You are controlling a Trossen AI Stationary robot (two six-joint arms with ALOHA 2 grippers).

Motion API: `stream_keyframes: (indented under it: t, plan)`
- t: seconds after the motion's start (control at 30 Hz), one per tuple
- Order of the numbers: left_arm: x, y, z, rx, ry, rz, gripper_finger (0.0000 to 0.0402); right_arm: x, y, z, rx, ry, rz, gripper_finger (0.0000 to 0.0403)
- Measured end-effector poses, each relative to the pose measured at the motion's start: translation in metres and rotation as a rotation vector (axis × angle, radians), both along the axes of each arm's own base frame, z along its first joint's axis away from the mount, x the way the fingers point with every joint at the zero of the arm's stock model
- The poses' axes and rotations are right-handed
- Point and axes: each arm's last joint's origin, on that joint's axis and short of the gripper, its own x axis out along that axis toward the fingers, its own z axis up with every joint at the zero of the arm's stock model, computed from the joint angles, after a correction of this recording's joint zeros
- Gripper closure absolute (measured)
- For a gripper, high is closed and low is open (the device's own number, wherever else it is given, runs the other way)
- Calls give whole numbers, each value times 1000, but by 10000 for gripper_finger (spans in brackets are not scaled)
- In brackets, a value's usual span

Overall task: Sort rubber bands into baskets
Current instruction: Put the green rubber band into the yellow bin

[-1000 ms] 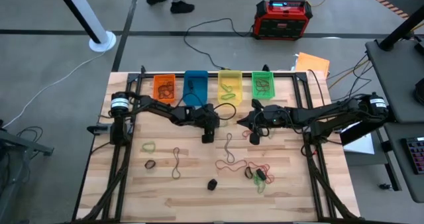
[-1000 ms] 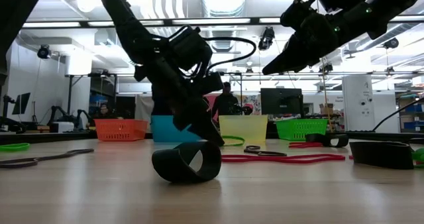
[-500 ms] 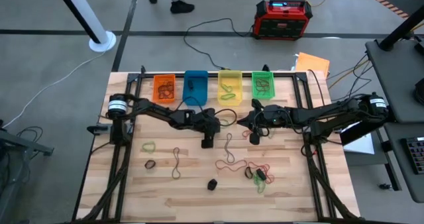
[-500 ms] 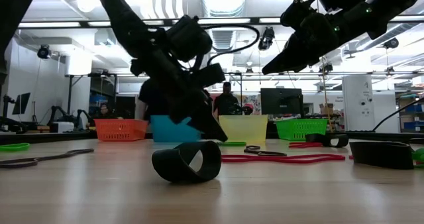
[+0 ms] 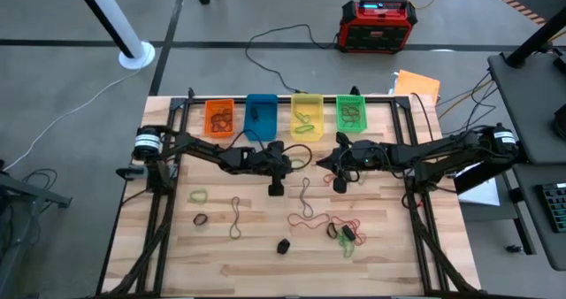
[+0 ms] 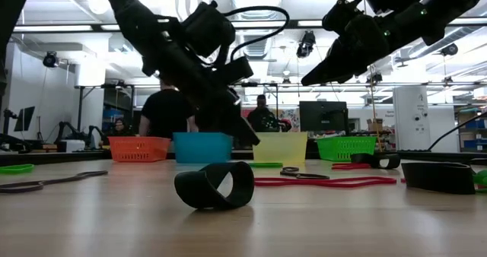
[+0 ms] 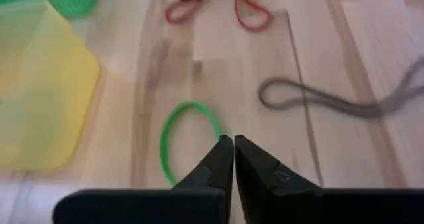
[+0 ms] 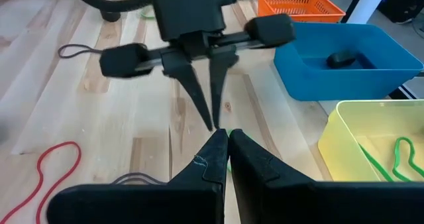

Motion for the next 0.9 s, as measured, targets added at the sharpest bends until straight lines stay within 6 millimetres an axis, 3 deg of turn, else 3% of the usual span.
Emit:
stream_keyframes:
  t: [0.6, 0.77, 0.9]
  plan:
    - [6, 7, -35, 40, 43, 39, 289, 0, 0, -1, 15, -10, -6, 394]
    - [7, 8, -44, 30, 71, 57, 295, -1, 0, -1, 15, -9, -6, 394]
    - [4, 8, -47, 12, 101, 53, 351, -1, 0, -1, 15, -9, -6, 394]
